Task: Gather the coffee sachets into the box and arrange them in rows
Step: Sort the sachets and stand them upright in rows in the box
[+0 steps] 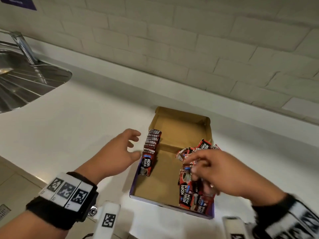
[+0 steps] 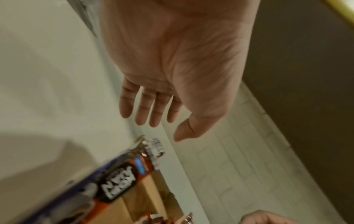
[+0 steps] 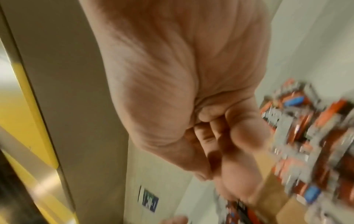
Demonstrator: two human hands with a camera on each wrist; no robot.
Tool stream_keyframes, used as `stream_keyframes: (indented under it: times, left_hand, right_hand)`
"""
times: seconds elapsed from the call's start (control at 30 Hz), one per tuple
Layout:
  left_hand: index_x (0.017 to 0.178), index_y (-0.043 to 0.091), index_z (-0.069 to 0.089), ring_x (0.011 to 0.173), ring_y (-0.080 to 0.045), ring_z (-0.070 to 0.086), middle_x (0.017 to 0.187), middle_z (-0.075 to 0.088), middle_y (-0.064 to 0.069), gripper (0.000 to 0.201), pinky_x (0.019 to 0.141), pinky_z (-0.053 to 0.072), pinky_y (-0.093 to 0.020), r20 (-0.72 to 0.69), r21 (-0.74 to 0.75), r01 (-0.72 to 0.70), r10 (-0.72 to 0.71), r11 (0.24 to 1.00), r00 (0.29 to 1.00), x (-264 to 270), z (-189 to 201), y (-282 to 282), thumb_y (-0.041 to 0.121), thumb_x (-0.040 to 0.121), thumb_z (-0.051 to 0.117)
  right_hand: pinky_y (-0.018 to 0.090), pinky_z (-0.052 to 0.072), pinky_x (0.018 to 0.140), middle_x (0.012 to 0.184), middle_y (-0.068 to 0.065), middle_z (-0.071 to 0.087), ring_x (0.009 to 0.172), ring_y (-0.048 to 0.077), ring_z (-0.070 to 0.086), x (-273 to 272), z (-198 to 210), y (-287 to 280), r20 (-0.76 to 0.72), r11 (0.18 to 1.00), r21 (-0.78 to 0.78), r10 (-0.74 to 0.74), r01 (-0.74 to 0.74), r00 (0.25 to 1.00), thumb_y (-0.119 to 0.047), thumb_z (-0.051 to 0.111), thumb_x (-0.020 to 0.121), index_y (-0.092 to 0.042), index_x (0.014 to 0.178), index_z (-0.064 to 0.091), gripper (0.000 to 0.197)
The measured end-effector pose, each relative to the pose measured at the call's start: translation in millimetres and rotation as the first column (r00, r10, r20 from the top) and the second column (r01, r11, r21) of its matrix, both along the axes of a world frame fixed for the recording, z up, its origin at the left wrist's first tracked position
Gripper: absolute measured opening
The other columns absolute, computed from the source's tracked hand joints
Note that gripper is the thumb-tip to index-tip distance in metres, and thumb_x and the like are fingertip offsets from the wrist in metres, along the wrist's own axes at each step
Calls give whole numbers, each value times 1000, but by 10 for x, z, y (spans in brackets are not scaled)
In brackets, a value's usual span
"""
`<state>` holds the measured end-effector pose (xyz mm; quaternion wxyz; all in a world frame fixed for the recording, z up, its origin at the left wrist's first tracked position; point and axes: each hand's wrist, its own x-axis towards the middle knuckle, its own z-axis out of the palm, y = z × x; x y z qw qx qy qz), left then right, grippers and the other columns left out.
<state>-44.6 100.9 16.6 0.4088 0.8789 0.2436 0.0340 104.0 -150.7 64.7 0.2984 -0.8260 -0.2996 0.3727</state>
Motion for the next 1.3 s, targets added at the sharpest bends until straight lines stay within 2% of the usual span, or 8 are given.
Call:
stream_keyframes:
  times: [0.17, 0.3, 0.4, 0.57, 0.67, 0.87, 1.17, 1.3]
  left_hand:
    - [93, 29, 66, 71, -1, 63, 85, 70, 11, 4, 61, 46, -12, -51, 8, 179, -178, 984, 983, 258, 190, -551, 26, 91, 68]
    - [106, 22, 66, 81, -9, 68, 100, 73, 4, 19, 76, 56, -27, -268, -75, 306, -314, 949, 911, 562, -52, -914, 29, 90, 71]
    - [111, 9, 66, 83, -25, 75, 102, 74, -10, 33, 78, 63, -41, -375, -270, 203, -297, 941, 878, 686, -242, -1070, 28, 86, 75]
    - [97, 20, 67, 87, -23, 73, 89, 75, -1, 38, 82, 62, -43, -343, -251, 135, -219, 958, 914, 671, -436, -1259, 42, 69, 80]
    - [93, 26, 65, 77, -21, 73, 77, 73, 4, 23, 78, 62, -45, -287, -285, 124, -208, 951, 935, 668, -468, -1385, 27, 77, 82]
    - [92, 31, 58, 52, 4, 59, 68, 66, 13, 22, 51, 48, -14, -298, -123, 224, -251, 967, 921, 673, -464, -1511, 25, 85, 77]
    - [102, 22, 63, 76, -20, 75, 88, 75, -3, 24, 75, 63, -42, -264, -264, 111, -182, 958, 947, 588, -514, -1478, 9, 86, 74]
    - [96, 28, 60, 71, -14, 74, 84, 73, 4, 27, 77, 62, -44, -209, -271, 81, -141, 959, 968, 569, -540, -1472, 18, 83, 81]
  right_hand:
    - [34, 53, 60, 75, -7, 69, 52, 7, 58, 179, -100, -674, 264, 977, 20, -210, 212, 941, -33, 74, 91, -36, 83, 69, 9]
    - [27, 48, 62, 86, -13, 66, 55, 4, 56, 193, -435, -841, 292, 986, -57, -136, 160, 947, -41, 81, 84, -41, 96, 61, 24]
    - [24, 45, 61, 96, -11, 62, 60, 1, 57, 203, -609, -852, 256, 992, -106, -41, 70, 966, -47, 82, 79, -43, 105, 54, 39]
    - [21, 47, 72, 92, -12, 62, 83, 0, 60, 172, -791, -733, 265, 994, -108, 26, 3, 964, -41, 82, 80, -42, 113, 46, 49]
    - [19, 48, 75, 98, -16, 61, 87, -3, 59, 168, -889, -709, 283, 998, -58, 15, 2, 959, -36, 83, 78, -40, 108, 48, 45]
    - [16, 44, 70, 102, -16, 61, 89, -1, 59, 212, -1010, -723, 275, 999, 33, -43, 35, 960, -33, 87, 74, -35, 88, 55, 35]
    - [27, 50, 68, 82, -3, 76, 72, 8, 67, 301, -940, -844, -38, 962, 200, -184, 188, 982, -17, 88, 76, -21, 77, 68, 21]
    - [36, 51, 79, 88, 16, 74, 77, 22, 69, 376, -818, -915, -469, 795, 348, -311, 497, 827, -3, 80, 73, -7, 87, 66, 19]
